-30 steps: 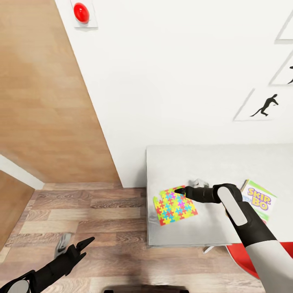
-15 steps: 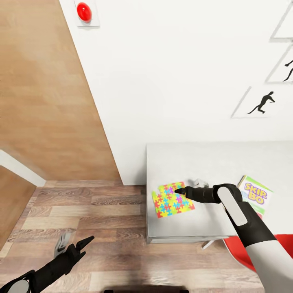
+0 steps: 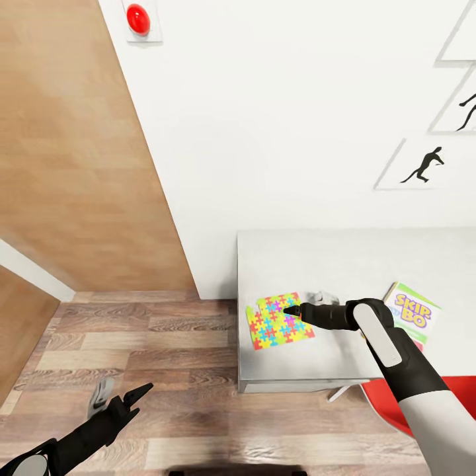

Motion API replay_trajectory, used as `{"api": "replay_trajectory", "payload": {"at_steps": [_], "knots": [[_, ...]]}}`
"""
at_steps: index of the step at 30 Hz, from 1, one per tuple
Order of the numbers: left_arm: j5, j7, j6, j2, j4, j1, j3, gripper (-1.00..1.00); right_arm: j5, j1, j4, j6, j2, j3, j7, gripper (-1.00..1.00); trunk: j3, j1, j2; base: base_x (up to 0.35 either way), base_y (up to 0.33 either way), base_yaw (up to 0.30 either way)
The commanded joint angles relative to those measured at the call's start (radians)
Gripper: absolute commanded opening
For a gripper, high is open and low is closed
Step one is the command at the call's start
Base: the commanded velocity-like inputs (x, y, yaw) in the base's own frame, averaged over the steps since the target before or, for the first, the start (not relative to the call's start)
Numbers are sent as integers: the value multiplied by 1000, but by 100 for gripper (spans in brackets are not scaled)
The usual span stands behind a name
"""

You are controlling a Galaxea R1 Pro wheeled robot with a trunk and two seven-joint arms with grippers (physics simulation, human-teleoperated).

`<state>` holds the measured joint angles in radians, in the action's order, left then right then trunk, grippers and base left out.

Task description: Put all the toys in the child's room - the three board games (two on the bed and one on the table), the two jigsaw puzzles on the table, and the tennis ball on the table - inside the toy box on the table in the child's room.

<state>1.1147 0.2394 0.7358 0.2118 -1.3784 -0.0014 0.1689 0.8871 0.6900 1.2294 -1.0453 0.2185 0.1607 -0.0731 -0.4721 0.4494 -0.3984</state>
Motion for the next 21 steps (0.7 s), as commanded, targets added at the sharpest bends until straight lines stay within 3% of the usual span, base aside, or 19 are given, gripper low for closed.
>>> {"api": "replay_trajectory", "payload": {"at_steps": [1,9,21], "knots": [[1,2,5,0,-1,0,1,100,7,1,1,-2,1,2,-8,100,-1,1,-2,-8,-1,0],[1,2,4,0,-1,0,1,100,7,1,1,-2,1,2,-8,100,-1,1,-2,-4,0,87],[1,2,4,0,-1,0,0,100,7,1,1,-2,1,2,-8,100,-1,1,-2,-1,0,240]]}}
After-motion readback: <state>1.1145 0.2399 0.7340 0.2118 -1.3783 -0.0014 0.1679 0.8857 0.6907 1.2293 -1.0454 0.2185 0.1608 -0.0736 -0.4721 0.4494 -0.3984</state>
